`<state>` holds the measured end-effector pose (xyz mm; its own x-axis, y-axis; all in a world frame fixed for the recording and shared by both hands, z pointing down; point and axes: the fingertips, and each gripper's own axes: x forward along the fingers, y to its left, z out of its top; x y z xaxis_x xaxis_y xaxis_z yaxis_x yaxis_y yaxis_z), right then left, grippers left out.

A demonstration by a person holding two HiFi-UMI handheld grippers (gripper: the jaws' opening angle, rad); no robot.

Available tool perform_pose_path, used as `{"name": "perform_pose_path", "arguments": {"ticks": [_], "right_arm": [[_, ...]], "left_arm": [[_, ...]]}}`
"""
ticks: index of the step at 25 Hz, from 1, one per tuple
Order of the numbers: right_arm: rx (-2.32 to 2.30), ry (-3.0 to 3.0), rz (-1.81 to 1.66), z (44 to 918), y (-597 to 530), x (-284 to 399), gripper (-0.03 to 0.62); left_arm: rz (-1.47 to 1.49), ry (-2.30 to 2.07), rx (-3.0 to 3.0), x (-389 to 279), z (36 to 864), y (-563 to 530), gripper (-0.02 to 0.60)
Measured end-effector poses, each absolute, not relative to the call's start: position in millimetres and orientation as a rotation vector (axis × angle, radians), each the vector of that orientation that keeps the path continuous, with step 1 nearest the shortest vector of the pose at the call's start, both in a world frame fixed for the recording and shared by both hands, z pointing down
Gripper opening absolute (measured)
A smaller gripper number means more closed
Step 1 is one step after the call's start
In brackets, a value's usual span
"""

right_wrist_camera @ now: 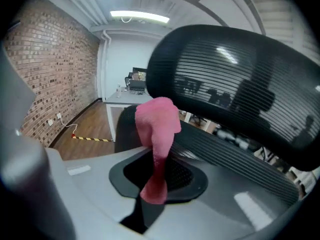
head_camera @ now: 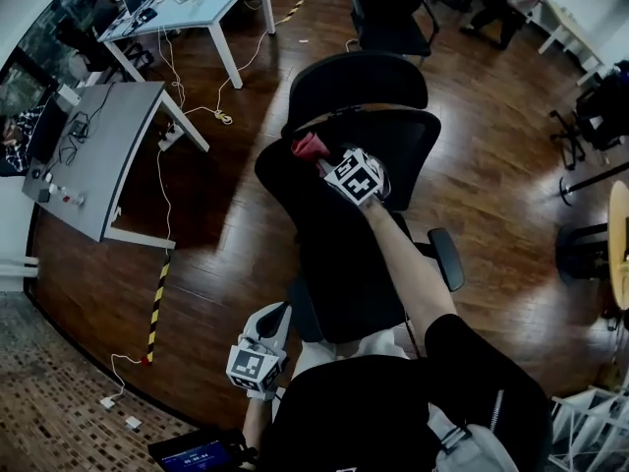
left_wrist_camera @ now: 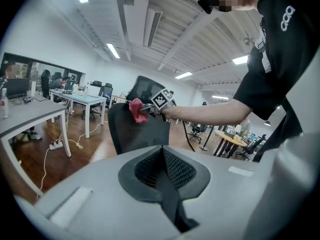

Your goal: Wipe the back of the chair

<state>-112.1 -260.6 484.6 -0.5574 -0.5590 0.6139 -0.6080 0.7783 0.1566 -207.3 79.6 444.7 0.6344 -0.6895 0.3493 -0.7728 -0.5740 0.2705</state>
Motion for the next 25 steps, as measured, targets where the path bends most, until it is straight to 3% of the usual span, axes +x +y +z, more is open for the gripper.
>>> {"name": "perform_pose_path", "arguments": {"ticks": [9, 17, 20, 25], "right_arm": [[1.212, -2.199, 0.228, 477, -308, 99, 0.051], [1.563, -2.004, 0.377, 478, -312, 255, 0.051], [1.583, -1.965, 0.407, 487, -302, 271, 0.051], [1.434, -2.019, 0.344, 504, -296, 218, 0.051]], "left_arm": [[0.306, -1.052, 2.542, -102, 415, 51, -0.008], [0.333, -1.002, 2.561, -59, 415, 53, -0.008], [0.335, -0.993, 2.564, -56, 415, 57, -0.008], [0.329, -1.0, 2.56, -62, 417, 63, -0.008]]}}
